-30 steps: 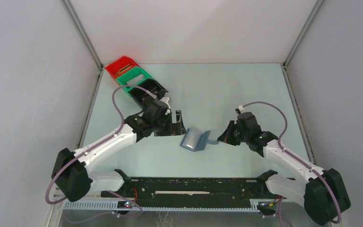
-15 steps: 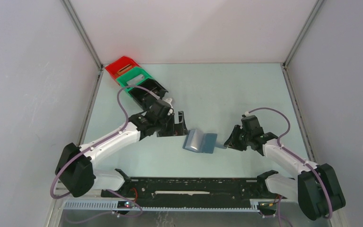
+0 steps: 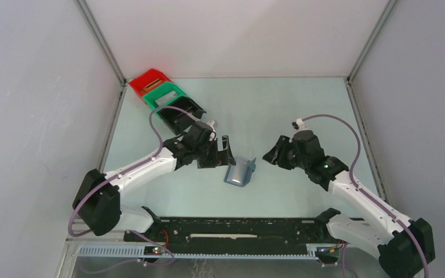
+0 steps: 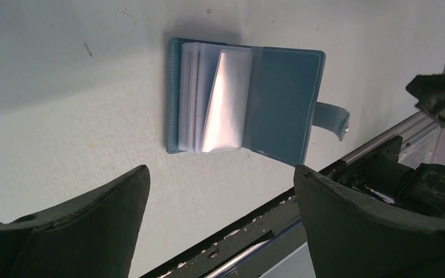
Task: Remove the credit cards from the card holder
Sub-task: Open the card holder at the center of the board.
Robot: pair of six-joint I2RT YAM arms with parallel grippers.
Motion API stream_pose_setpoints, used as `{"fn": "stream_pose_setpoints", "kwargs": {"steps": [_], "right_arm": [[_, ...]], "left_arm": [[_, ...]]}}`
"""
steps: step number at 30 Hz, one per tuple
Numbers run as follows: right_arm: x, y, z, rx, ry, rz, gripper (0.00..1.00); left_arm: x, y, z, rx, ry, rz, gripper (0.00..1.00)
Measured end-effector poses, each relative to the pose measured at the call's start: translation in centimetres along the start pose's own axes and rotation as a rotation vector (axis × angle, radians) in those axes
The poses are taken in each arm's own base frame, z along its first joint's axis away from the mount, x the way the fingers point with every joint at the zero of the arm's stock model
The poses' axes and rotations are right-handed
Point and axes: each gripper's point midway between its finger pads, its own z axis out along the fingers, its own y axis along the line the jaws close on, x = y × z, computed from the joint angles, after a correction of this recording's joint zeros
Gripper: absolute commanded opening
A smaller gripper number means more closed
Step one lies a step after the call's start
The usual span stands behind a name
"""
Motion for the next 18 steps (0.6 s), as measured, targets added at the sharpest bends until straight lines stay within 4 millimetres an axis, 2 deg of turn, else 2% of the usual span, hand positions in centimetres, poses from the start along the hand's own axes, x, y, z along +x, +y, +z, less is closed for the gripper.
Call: {"fn": "stream_pose_setpoints", "kwargs": {"steps": [4,10,12,18], "right_arm": [[1.0,2.9,0.9,-0.045,0.045,-0.042,0.47],[2.8,4.6,2.5,-0.069,0.108,-0.065,0.45],[3.2,5.3,2.9,-0.075,0.125,-0.075,0.44],[3.8,9.7,4.7,-0.157,0.165,-0.118,0.41]], "left_arm": [[0.2,-0.2,1.0,0.011,0.021,-0.030,0.95],[-0.3,-0.2,1.3,0.016,0.013,-0.071,0.95],[-1.0,0.2,0.7,0.018,-0.014,-0.091,0.95],[-3.1,2.9,-2.4,0.006,-0.139,-0.163,0.96]]}}
